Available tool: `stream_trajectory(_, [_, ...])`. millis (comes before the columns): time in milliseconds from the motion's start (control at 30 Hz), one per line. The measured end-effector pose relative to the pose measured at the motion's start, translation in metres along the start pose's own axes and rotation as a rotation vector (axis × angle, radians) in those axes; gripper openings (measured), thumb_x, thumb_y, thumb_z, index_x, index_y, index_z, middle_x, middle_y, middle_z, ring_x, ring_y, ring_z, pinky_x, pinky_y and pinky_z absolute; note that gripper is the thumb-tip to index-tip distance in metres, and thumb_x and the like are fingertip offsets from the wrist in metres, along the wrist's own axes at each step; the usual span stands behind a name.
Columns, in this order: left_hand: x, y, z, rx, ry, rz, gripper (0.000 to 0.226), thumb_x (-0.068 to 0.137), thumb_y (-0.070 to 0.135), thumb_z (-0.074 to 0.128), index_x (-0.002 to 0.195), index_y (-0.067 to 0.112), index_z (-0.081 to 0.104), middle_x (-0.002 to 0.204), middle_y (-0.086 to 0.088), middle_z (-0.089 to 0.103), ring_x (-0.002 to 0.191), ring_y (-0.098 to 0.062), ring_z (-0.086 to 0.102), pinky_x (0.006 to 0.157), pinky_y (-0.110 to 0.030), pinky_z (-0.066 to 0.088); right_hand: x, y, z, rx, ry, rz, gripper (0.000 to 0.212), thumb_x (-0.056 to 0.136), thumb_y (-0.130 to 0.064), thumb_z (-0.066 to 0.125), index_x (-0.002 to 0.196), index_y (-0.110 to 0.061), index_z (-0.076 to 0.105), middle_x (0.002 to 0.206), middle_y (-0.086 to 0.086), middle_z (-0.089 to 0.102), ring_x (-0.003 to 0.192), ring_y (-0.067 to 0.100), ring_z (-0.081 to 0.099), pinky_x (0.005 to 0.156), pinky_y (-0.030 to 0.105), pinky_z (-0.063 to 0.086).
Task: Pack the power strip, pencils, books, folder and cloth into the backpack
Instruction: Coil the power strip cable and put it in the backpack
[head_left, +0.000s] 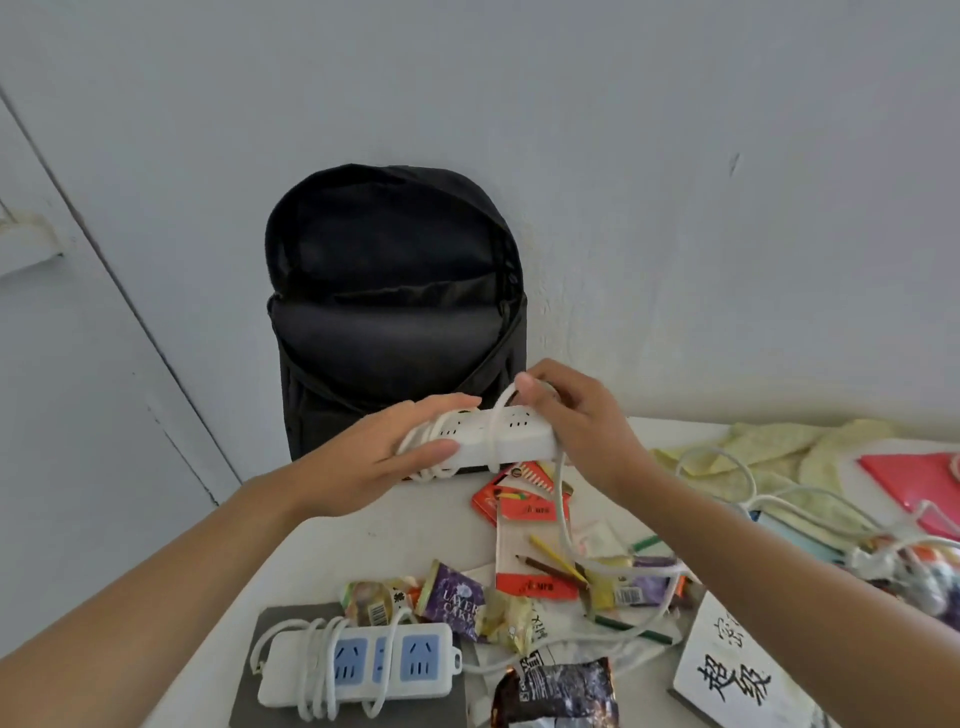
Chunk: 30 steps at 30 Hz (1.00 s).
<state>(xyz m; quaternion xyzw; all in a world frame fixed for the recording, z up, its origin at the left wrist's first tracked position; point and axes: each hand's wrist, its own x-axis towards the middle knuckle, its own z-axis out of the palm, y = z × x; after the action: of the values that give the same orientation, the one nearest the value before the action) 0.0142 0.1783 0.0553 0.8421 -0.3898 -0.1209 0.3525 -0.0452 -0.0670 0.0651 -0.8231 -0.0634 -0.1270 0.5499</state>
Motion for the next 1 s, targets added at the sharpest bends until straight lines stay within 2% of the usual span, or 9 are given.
stream_trajectory(67, [0.005, 0.025, 0.005, -0.080, 0.023, 0.035, 0.032, 0.103, 0.052, 0.045, 0.135, 0.056, 0.045, 0.122, 0.021, 0.059, 0.108, -0.007, 0.059, 0.088, -0.034, 0.054, 0.000, -0.016, -0.022, 0.174, -0.057, 0.126, 0.032, 0.099, -0.034, 0.059, 0.083, -0.007, 0.064, 0.077, 0.002, 0.063, 0.070, 0.014, 0.057, 0.062, 0.024, 0.043])
stream_trajectory(133, [0.010, 0.049, 0.010, -0.124, 0.054, 0.058, 0.037, 0.099, 0.065, 0.046, 0.131, 0.047, 0.050, 0.114, 0.011, 0.063, 0.096, -0.016, 0.063, 0.079, -0.041, 0.054, -0.001, -0.028, -0.047, 0.245, -0.155, 0.201, 0.032, 0.095, -0.035, 0.063, 0.083, -0.005, 0.066, 0.079, 0.006, 0.064, 0.073, 0.018, 0.058, 0.063, 0.026, 0.045])
stream_trajectory(200, [0.017, 0.072, 0.015, -0.164, 0.075, 0.085, 0.054, 0.083, 0.072, 0.062, 0.125, 0.039, 0.053, 0.105, 0.007, 0.066, 0.086, -0.019, 0.066, 0.070, -0.039, 0.055, -0.003, -0.037, -0.070, 0.246, -0.220, 0.229, 0.030, 0.094, -0.034, 0.066, 0.082, -0.006, 0.066, 0.080, 0.006, 0.062, 0.074, 0.016, 0.057, 0.063, 0.025, 0.044])
stream_trajectory(333, [0.041, 0.113, 0.037, -0.164, 0.220, 0.105, 0.069, 0.063, 0.062, 0.087, 0.113, 0.028, 0.054, 0.098, 0.006, 0.070, 0.080, -0.018, 0.072, 0.065, -0.035, 0.062, -0.005, -0.050, -0.113, 0.353, -0.286, 0.362, 0.031, 0.094, -0.026, 0.065, 0.066, -0.013, 0.059, 0.069, 0.000, 0.056, 0.060, 0.012, 0.054, 0.056, 0.026, 0.039])
stream_trajectory(433, [0.061, 0.135, 0.055, -0.113, 0.292, 0.141, 0.068, 0.064, 0.065, 0.085, 0.110, 0.028, 0.052, 0.096, 0.007, 0.069, 0.078, -0.017, 0.072, 0.062, -0.036, 0.062, -0.011, -0.050, -0.147, 0.431, -0.316, 0.498, 0.026, 0.087, -0.030, 0.070, 0.066, -0.017, 0.061, 0.072, -0.001, 0.060, 0.062, 0.014, 0.059, 0.061, 0.030, 0.036])
stream_trajectory(567, [0.081, 0.155, 0.070, -0.050, 0.282, 0.218, 0.047, 0.076, 0.054, 0.073, 0.108, 0.027, 0.052, 0.089, 0.008, 0.066, 0.074, -0.014, 0.066, 0.061, -0.030, 0.056, -0.025, -0.042, -0.182, 0.452, -0.278, 0.581, 0.016, 0.083, -0.030, 0.073, 0.085, -0.014, 0.069, 0.085, 0.006, 0.067, 0.074, 0.021, 0.065, 0.063, 0.031, 0.039])
stream_trajectory(733, [0.099, 0.185, 0.087, -0.244, 0.327, 0.230, 0.036, 0.077, 0.040, 0.058, 0.108, 0.022, 0.054, 0.081, 0.016, 0.054, 0.070, -0.008, 0.051, 0.066, -0.023, 0.043, -0.038, -0.020, -0.204, 0.835, -0.189, 0.485, 0.009, 0.095, -0.009, 0.045, 0.091, -0.010, 0.054, 0.070, 0.005, 0.052, 0.055, 0.013, 0.041, 0.052, 0.024, 0.040])
stream_trajectory(867, [0.109, 0.211, 0.096, -0.723, 0.394, 0.156, 0.042, 0.084, 0.019, 0.047, 0.115, 0.044, 0.061, 0.103, -0.001, 0.060, 0.081, -0.025, 0.058, 0.065, -0.041, 0.051, -0.050, -0.012, -0.212, 0.662, -0.250, 0.408, 0.023, 0.102, -0.020, 0.049, 0.090, -0.005, 0.060, 0.075, 0.007, 0.054, 0.055, 0.015, 0.043, 0.055, 0.026, 0.045])
stream_trajectory(1000, [0.119, 0.209, 0.100, -0.938, 0.433, 0.052, 0.022, 0.088, 0.030, 0.049, 0.105, 0.017, 0.054, 0.102, -0.014, 0.054, 0.067, -0.021, 0.056, 0.047, -0.027, 0.043, -0.067, -0.006, -0.216, 0.294, -0.270, 0.289, 0.027, 0.103, -0.022, 0.051, 0.099, 0.002, 0.063, 0.061, 0.009, 0.053, 0.046, 0.018, 0.041, 0.050, 0.031, 0.044])
